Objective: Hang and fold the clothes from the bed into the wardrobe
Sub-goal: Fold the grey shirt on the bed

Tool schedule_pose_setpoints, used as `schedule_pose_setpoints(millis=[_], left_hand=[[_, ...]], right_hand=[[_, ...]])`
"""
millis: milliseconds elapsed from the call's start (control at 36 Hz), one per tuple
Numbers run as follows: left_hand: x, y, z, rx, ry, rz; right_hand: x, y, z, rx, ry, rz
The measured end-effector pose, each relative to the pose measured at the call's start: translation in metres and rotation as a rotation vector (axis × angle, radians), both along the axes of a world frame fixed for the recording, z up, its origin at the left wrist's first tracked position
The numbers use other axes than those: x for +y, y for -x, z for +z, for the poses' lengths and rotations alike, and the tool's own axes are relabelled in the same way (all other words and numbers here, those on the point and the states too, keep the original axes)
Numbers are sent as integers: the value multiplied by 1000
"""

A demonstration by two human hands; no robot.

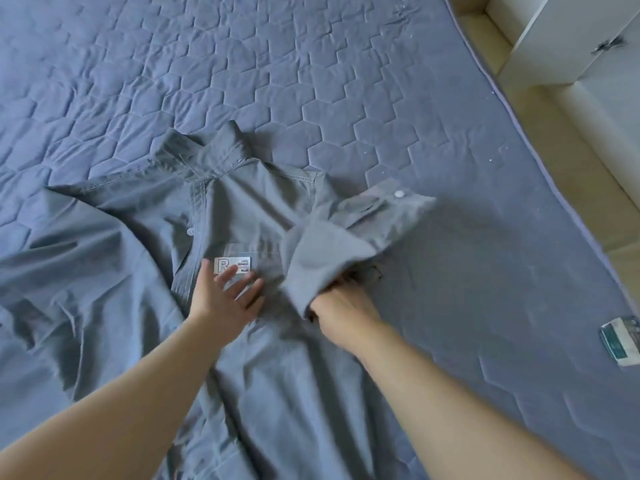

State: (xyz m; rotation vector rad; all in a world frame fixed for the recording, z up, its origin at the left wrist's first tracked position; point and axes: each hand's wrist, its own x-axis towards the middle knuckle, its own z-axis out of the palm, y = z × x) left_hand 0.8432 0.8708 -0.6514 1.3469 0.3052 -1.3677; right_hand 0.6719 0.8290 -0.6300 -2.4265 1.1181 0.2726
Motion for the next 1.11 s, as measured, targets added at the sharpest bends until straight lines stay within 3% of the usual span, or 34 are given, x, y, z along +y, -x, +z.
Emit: schedule_pose_setpoints(millis=[56,139,194,306,361,417,472,500,611,667,750,833,944,1028,1111], left_hand=[[16,-16,-2,10,-2,25],[31,-29,-3,-48,-25,-70],[34,-27,-2,-133,-38,-206],[32,-7,6,-324,23,-545],[30,4,12,-340,69,-686],[29,9,20,-370,84,-744],[28,6,29,-378,103,-678],[28,2,34,-355,119,-608],[34,-32,52,-92,214,-253],[44,-53,58,52,272,-40],[70,-83,59,141,297,178],[100,-103,51,107,194,203],[117,-106,45,-14,-40,29],[122,-100,39,-284,-236,-309],[121,-97,38,-482,-324,-385]], right_hand=[[24,1,-15,91,-52,134],[45,4,-34,7,-155,-65],[44,-1,-35,-166,-247,-396],[21,-21,-11,-936,-836,-1452],[5,-23,-6,-1180,-957,-1667],[-8,-25,0,-1230,-886,-1725],[-15,-29,6,-1157,-624,-1638],[-16,-34,10,-1096,-464,-1494],[8,-64,37,-925,79,-597],[32,-76,40,-799,193,-134],[62,-83,30,-378,42,276],[82,-76,14,-103,-87,340],[95,-68,5,-65,-230,225],[98,-60,-1,-72,-271,46],[99,-53,-7,-130,-349,-243]])
